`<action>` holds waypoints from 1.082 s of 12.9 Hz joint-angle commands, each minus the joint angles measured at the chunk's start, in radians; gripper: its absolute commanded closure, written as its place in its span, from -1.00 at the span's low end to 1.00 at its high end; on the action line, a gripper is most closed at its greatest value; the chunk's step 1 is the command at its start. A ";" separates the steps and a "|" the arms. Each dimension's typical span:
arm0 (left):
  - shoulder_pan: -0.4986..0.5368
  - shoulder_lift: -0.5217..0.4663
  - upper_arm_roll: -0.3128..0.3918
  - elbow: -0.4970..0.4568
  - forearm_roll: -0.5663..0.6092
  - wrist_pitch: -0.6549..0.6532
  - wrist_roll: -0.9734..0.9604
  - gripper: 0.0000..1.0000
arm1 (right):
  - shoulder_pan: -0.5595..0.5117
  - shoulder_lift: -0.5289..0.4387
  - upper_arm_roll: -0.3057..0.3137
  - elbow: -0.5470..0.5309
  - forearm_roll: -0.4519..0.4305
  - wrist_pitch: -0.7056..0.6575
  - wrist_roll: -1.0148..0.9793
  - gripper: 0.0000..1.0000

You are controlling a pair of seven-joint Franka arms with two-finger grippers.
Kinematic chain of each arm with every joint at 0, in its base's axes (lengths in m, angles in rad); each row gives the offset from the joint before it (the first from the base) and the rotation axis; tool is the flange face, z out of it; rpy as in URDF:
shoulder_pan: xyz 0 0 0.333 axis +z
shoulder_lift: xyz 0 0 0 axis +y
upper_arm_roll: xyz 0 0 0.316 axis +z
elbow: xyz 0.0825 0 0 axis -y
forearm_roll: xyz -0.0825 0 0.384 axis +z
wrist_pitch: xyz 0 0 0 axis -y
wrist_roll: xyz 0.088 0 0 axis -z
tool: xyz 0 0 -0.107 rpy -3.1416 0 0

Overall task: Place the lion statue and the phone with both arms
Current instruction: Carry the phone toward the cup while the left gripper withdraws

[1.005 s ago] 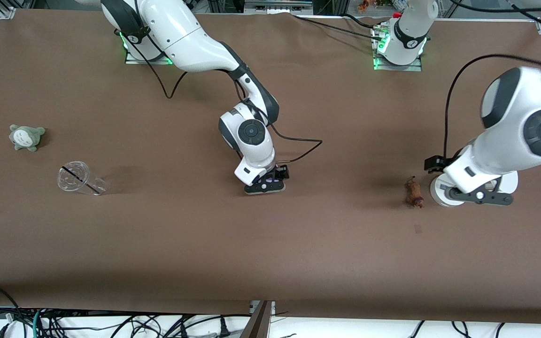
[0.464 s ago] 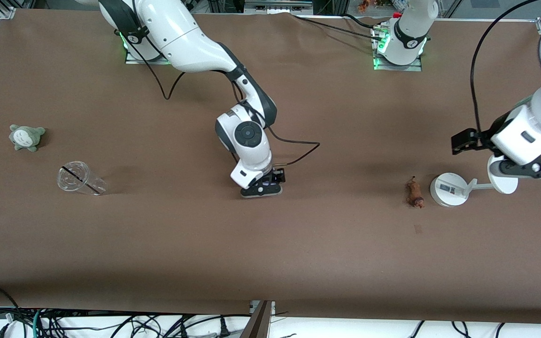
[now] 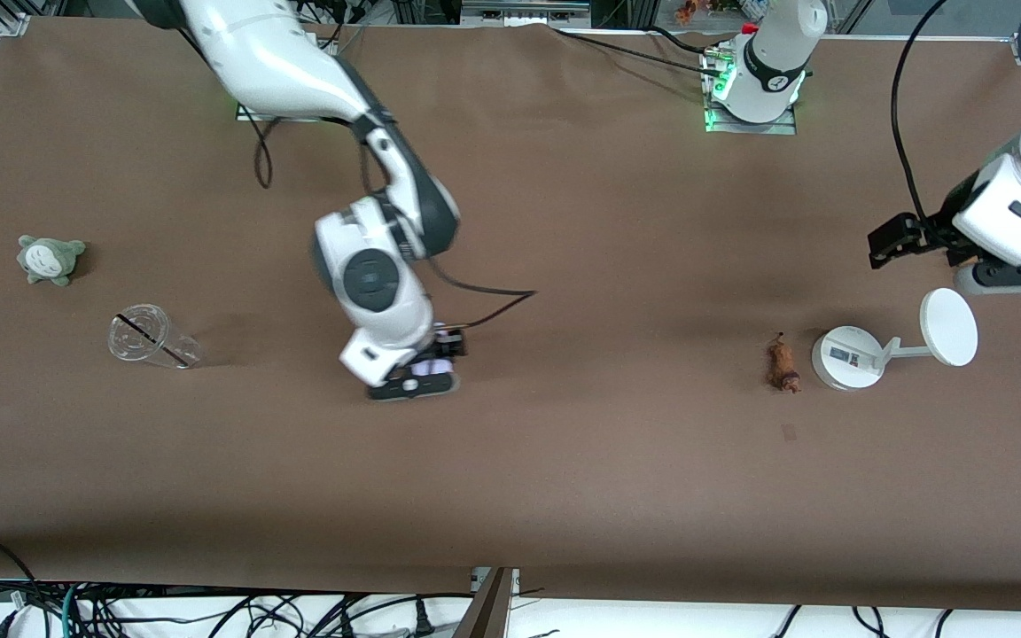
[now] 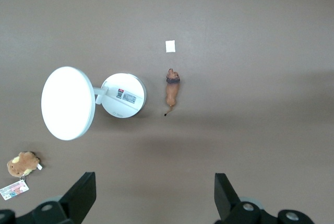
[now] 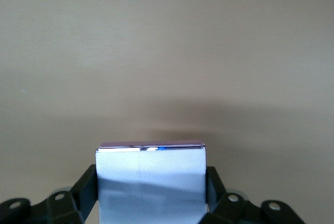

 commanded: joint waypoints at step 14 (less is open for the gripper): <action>-0.024 -0.035 0.013 -0.037 -0.024 -0.019 0.008 -1.00 | -0.197 -0.134 -0.156 -0.296 0.084 0.039 -0.248 1.00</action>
